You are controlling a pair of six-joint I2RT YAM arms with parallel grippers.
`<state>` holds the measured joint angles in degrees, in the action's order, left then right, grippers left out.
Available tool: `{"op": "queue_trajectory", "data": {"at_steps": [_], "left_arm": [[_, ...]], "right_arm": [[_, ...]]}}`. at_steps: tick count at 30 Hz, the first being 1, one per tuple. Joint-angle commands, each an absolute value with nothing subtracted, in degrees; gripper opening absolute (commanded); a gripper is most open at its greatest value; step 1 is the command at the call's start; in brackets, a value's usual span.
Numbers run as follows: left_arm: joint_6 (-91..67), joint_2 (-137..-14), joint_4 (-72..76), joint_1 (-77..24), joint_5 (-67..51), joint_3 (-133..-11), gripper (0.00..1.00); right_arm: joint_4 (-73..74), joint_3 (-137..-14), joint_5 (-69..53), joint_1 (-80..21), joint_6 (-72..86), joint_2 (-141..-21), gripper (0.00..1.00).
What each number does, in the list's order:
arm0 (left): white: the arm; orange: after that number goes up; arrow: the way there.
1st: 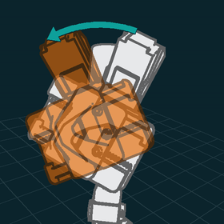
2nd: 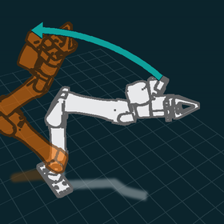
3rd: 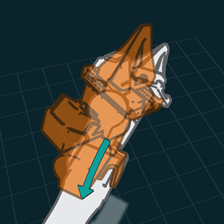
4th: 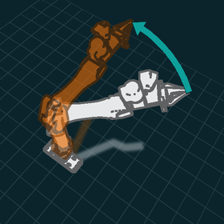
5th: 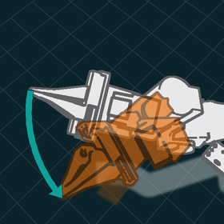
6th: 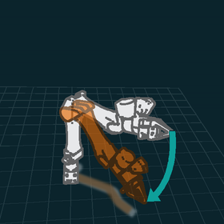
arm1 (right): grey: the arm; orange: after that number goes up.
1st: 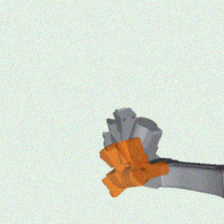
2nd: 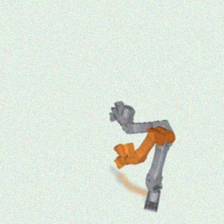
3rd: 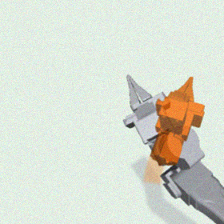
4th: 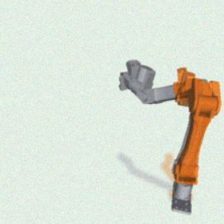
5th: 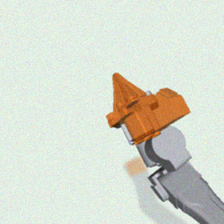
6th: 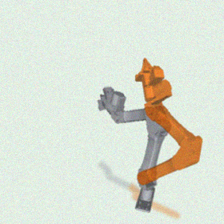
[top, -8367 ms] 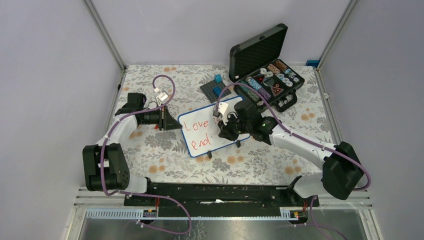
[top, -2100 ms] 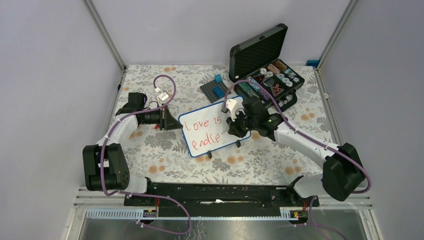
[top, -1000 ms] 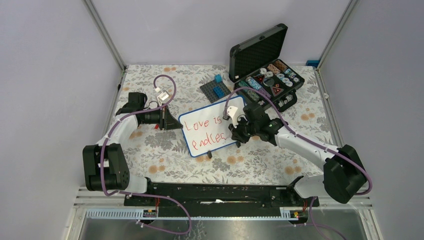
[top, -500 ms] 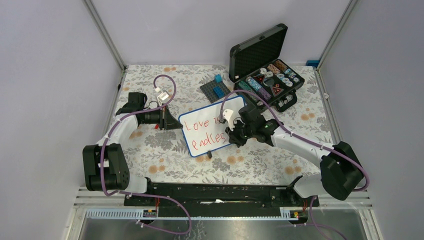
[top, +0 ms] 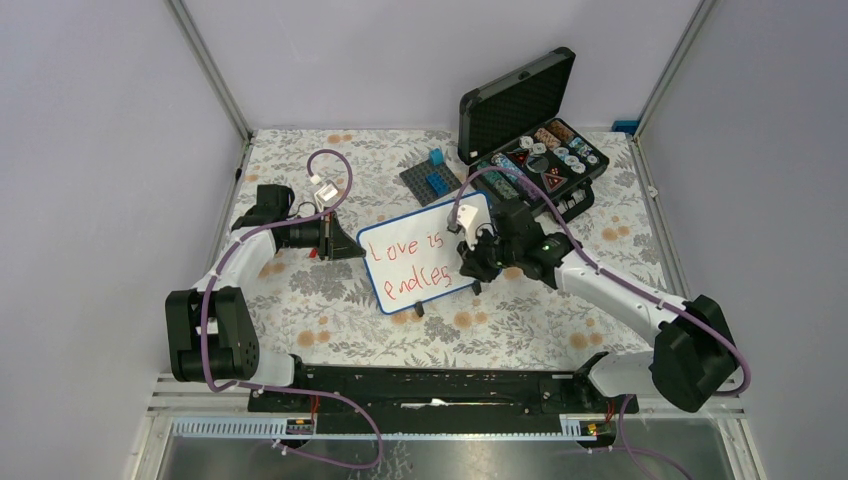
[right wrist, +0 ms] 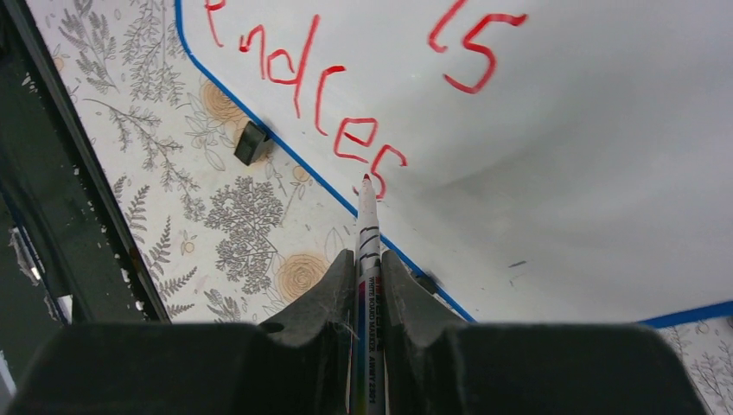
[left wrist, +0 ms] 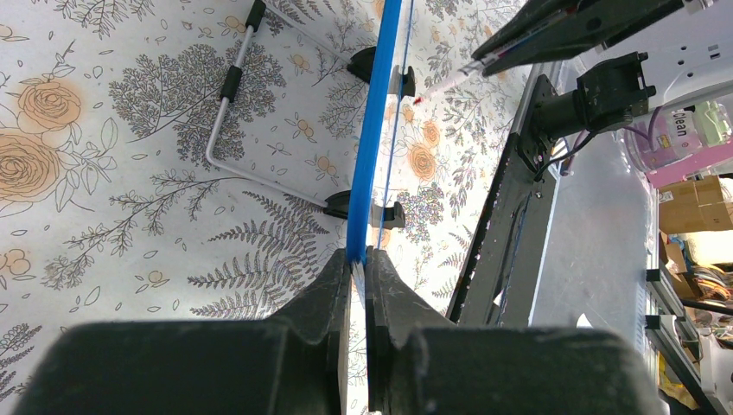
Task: Write a sentence on the whiteboard
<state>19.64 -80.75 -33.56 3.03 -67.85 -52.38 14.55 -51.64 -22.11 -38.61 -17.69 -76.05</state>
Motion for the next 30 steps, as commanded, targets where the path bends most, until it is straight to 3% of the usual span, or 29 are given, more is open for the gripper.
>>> {"op": "queue_trajectory", "data": {"at_steps": [1, 30], "left_arm": [[21.7, -80.1, -33.4, 2.2, -66.7, -53.3, 0.00], [21.9, -80.2, -33.4, 2.1, -66.7, -53.1, 0.00]], "right_arm": [[14.8, -53.0, -23.0, -35.5, -17.3, -74.2, 0.00], [12.5, -55.3, -23.2, -32.4, -16.1, -77.6, 0.00]]}}
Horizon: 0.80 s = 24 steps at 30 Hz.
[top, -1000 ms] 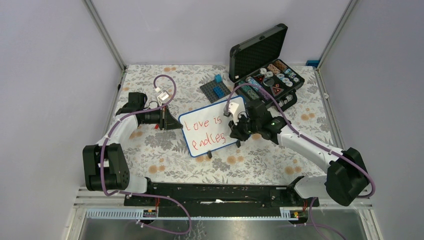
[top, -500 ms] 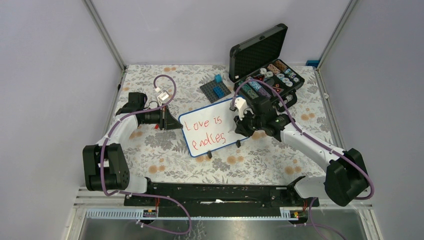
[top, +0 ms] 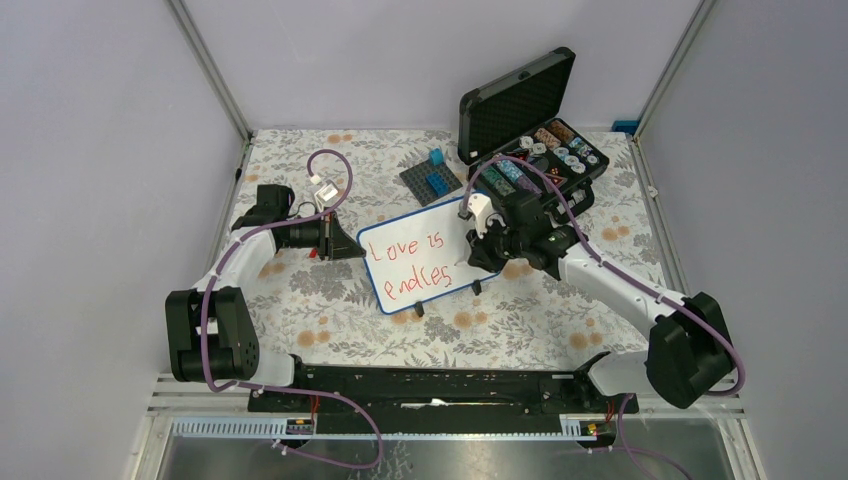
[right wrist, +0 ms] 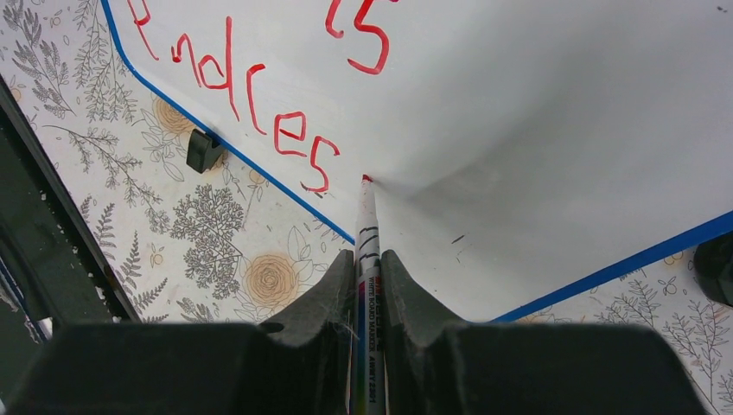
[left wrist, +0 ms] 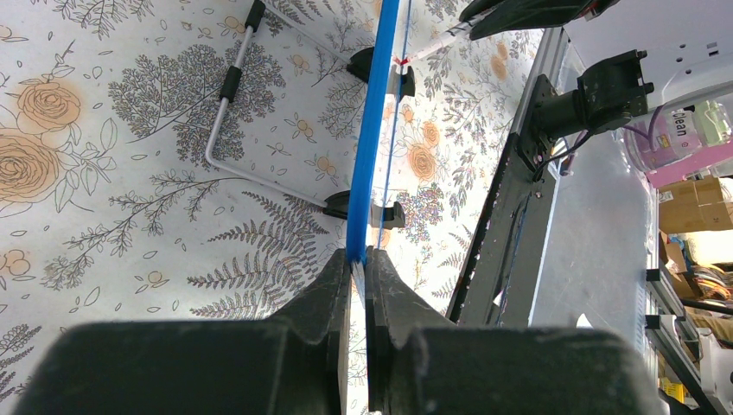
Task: Write a sentence on the whiteboard
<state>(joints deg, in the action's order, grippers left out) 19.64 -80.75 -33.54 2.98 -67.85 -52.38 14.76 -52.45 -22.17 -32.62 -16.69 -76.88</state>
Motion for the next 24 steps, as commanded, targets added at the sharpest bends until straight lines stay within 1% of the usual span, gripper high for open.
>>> {"op": "queue_trajectory", "data": {"at_steps": [1, 13, 24], "left_arm": [[21.9, -80.2, -33.4, 2.2, -66.7, -53.1, 0.00], [22.1, -80.4, -33.4, 2.2, -66.6, -53.1, 0.00], [22.0, -80.5, -33.4, 2.2, -66.7, -53.2, 0.00]], "right_arm": [[12.5, -55.3, -23.4, -32.4, -16.1, -77.7, 0.00], [12.4, -53.2, -22.8, -34.5, -17.0, -78.6, 0.00], [13.7, -52.0, -19.7, -34.3, -18.9, -76.7, 0.00]]}}
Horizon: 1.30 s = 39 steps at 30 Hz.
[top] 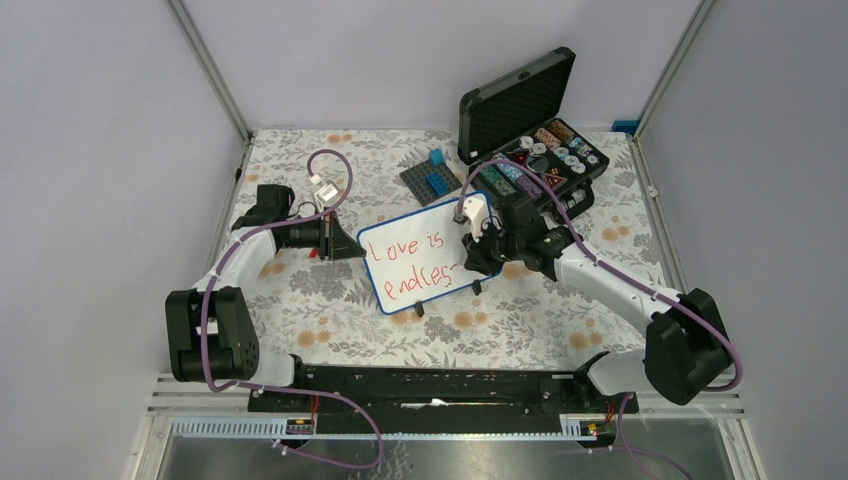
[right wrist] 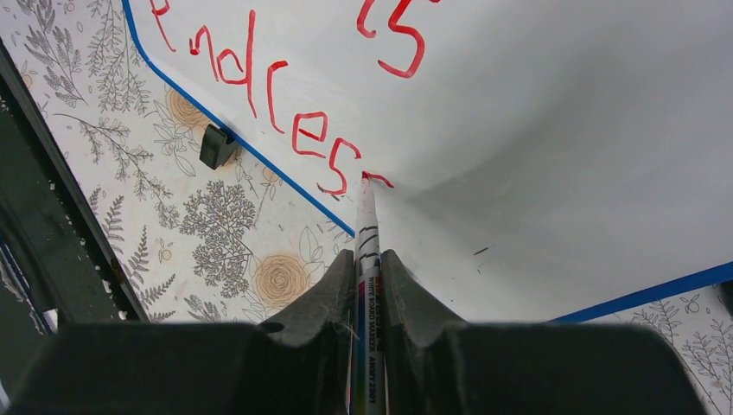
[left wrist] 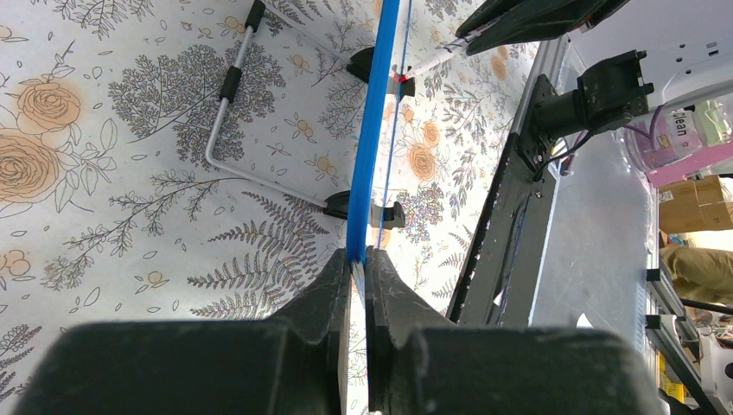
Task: Write a sentence on the whiteboard
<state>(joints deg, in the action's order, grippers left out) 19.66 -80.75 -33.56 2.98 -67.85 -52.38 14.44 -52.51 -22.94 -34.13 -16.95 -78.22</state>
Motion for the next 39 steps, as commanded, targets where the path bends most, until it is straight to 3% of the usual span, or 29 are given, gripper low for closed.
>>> {"op": "queue_trajectory", "data": {"at_steps": [1, 39], "left_arm": [[22.0, -80.5, -33.4, 2.1, -66.6, -53.2, 0.00], [21.9, -80.7, -33.4, 2.0, -66.5, -53.4, 0.00]], "right_arm": [[13.8, -51.9, -19.7, -34.4, -19.1, -76.5, 0.00], [14.8, -50.0, -23.1, -36.2, -19.1, -78.0, 0.00]]}}
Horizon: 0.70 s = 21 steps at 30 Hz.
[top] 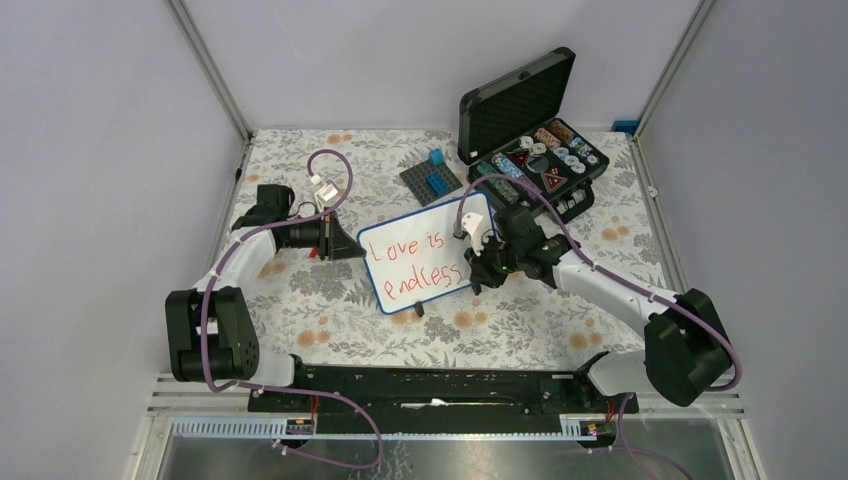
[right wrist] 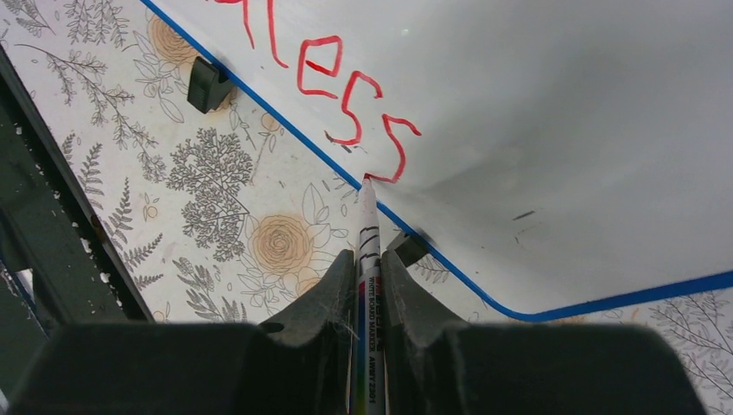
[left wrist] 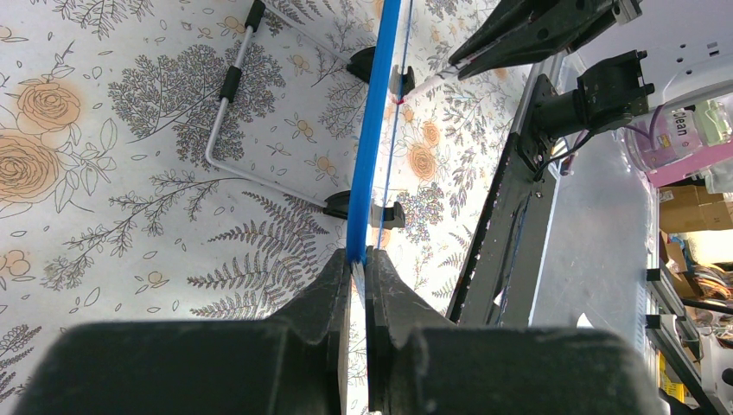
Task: Write a sentence on the whiteboard
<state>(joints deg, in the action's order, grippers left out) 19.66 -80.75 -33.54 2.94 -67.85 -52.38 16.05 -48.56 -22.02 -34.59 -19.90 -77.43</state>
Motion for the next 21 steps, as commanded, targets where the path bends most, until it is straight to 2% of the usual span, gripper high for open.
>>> {"op": "queue_trajectory", "data": {"at_steps": [1, 9, 21], "left_arm": [[21.9, -80.6, -33.4, 1.9, -66.4, -53.3, 0.00], [22.1, -80.8, -33.4, 2.0, -66.7, -53.3, 0.00], [22.0, -80.6, -33.4, 1.9, -66.6, -53.4, 0.00]], "right_arm": [[14.9, -50.3, -23.6, -36.3, -18.8, -77.8, 0.00], [19.5, -51.9, -28.0, -35.1, -17.9, -74.3, 0.00], [20.5, -51.7, -26.2, -30.7, -20.0, -74.6, 0.00]]}}
